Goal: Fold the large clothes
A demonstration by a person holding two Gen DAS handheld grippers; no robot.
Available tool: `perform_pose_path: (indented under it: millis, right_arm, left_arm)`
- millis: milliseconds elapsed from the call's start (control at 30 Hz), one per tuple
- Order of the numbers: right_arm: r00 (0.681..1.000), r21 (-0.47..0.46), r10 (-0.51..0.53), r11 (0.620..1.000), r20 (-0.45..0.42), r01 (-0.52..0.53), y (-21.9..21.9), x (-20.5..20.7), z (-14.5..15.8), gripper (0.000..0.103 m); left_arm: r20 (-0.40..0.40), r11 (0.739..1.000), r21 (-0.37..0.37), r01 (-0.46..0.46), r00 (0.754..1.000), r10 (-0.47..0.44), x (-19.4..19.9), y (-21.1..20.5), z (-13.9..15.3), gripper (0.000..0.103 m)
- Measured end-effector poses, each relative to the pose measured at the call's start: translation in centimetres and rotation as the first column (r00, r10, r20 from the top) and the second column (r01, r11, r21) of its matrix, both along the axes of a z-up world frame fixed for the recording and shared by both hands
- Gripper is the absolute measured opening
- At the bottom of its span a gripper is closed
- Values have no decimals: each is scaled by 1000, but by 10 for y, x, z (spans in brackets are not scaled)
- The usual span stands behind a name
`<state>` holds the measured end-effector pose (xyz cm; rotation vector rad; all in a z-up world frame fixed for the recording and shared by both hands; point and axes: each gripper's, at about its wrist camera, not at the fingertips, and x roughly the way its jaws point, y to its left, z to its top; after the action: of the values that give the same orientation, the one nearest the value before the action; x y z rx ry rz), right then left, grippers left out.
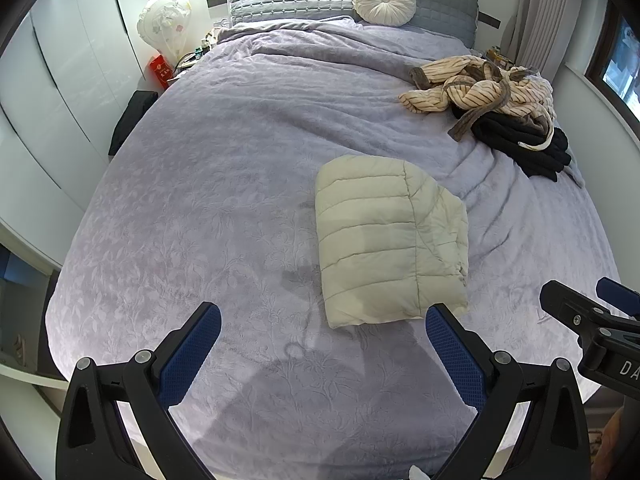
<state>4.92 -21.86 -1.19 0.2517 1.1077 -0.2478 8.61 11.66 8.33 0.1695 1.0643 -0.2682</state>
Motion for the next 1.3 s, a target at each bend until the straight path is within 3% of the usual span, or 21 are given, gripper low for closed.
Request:
perform_pose_path:
  millis: [1300]
  right_arm:
    - [1000,1,0,1000,-4,0,0,1,0,103]
  left_arm:
    - [-2,1000,1,1,1000,-1,3,0,-1,103]
